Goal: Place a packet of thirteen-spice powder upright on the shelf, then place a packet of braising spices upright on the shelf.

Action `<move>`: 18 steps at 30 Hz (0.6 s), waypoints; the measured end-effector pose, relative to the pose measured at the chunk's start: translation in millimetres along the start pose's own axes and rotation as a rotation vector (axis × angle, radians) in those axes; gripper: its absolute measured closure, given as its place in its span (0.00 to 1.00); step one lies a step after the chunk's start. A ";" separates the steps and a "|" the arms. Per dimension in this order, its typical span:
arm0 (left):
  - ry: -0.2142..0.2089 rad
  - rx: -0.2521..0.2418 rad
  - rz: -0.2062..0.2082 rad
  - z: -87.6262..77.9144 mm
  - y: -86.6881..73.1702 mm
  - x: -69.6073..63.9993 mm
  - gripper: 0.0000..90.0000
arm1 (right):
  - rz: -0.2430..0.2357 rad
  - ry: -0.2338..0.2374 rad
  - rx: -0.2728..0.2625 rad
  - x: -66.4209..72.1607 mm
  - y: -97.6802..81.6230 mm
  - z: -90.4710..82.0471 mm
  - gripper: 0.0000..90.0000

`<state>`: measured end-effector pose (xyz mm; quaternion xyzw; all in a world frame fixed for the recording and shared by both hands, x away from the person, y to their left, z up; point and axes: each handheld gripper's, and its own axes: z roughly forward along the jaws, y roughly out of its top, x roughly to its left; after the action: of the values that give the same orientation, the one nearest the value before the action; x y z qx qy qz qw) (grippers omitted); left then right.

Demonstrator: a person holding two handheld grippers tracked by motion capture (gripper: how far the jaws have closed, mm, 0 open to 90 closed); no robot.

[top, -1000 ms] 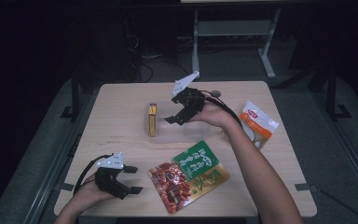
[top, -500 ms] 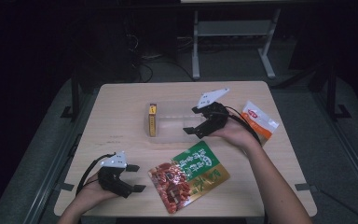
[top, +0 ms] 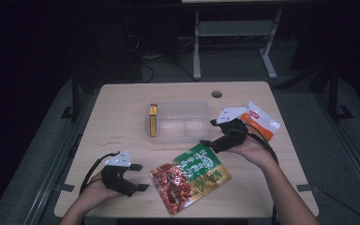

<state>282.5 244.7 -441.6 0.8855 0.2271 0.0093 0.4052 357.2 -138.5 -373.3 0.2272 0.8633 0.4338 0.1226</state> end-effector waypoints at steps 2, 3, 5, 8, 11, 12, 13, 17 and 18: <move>0.009 0.005 0.003 1.8 2.7 0.2 0.21 | -0.001 -0.012 0.010 2.4 -9.8 -3.3 0.16; 0.015 0.009 0.011 2.6 4.0 0.3 0.21 | 0.003 -0.013 0.023 3.1 -13.5 -4.3 0.17; 0.022 0.012 0.011 3.8 6.4 -0.2 0.21 | 0.011 -0.019 0.025 4.3 -19.9 -6.7 0.17; 0.036 0.014 0.011 5.3 11.0 -0.8 0.21 | 0.022 -0.027 0.028 4.9 -29.8 -11.9 0.17; 0.044 0.009 0.009 7.9 15.7 -1.1 0.21 | 0.036 -0.028 0.023 6.3 -37.3 -16.1 0.17; 0.045 0.014 0.011 8.7 17.2 -0.8 0.21 | 0.042 -0.033 0.030 7.6 -39.1 -17.0 0.16; 0.049 0.016 0.013 9.5 18.9 -0.6 0.21 | 0.036 -0.042 0.031 8.9 -41.4 -18.2 0.16; 0.056 0.018 0.008 12.7 26.7 1.8 0.21 | 0.052 -0.032 0.039 14.8 -50.4 -22.0 0.16; 0.053 0.019 0.007 13.8 29.5 2.7 0.21 | 0.055 -0.033 0.039 16.7 -52.8 -23.0 0.16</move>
<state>299.3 219.2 -430.1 0.8894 0.2350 0.0321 0.3908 318.3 -173.6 -402.3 0.2602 0.8628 0.4164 0.1204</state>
